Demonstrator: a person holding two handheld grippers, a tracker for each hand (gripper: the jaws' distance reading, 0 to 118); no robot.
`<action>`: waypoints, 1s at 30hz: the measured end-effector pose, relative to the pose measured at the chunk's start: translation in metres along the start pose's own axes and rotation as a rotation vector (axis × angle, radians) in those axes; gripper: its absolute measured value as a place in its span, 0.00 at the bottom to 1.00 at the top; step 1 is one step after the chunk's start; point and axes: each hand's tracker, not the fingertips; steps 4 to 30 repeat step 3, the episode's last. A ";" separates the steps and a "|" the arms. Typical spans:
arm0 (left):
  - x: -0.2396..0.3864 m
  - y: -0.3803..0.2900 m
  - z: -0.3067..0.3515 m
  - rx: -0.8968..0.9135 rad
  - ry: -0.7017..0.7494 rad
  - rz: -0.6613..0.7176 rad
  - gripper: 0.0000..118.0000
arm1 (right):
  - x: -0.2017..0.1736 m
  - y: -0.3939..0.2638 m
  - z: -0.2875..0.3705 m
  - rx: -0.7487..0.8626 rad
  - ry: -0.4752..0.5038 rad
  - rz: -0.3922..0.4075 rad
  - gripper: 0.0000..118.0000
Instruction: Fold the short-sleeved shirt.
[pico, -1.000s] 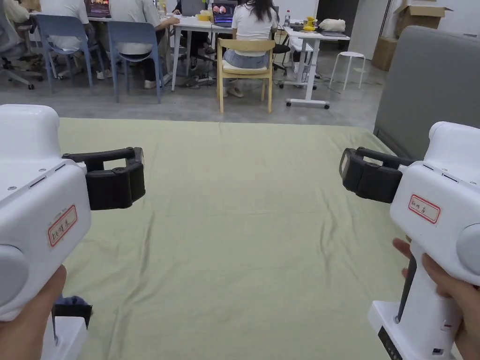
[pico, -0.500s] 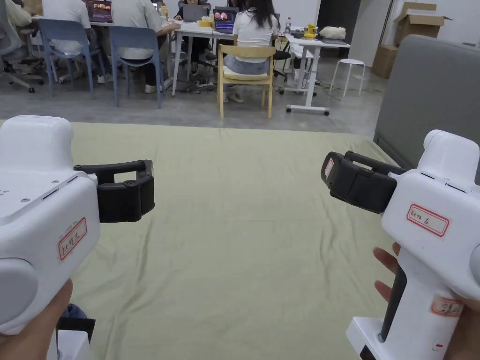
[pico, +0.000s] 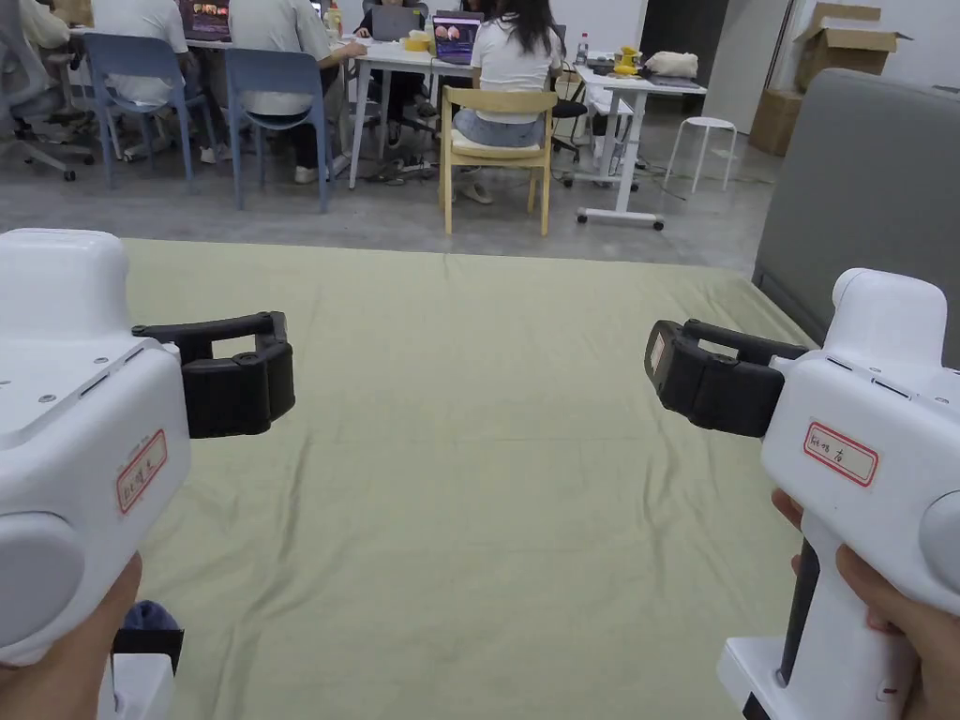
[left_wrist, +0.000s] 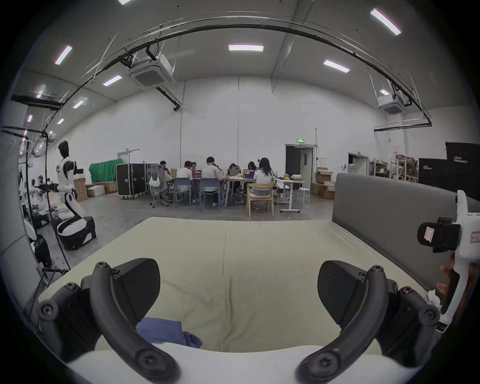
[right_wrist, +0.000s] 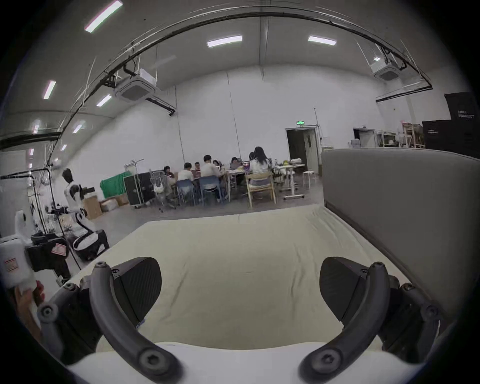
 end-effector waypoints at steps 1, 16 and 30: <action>-0.001 0.001 0.000 0.000 0.002 0.001 1.00 | 0.000 0.000 0.000 0.001 -0.004 0.000 1.00; -0.002 0.002 0.000 -0.001 0.013 -0.006 1.00 | 0.000 0.000 0.000 -0.001 -0.014 0.006 1.00; -0.002 0.002 0.000 -0.001 0.013 -0.006 1.00 | 0.000 0.000 0.000 -0.001 -0.014 0.006 1.00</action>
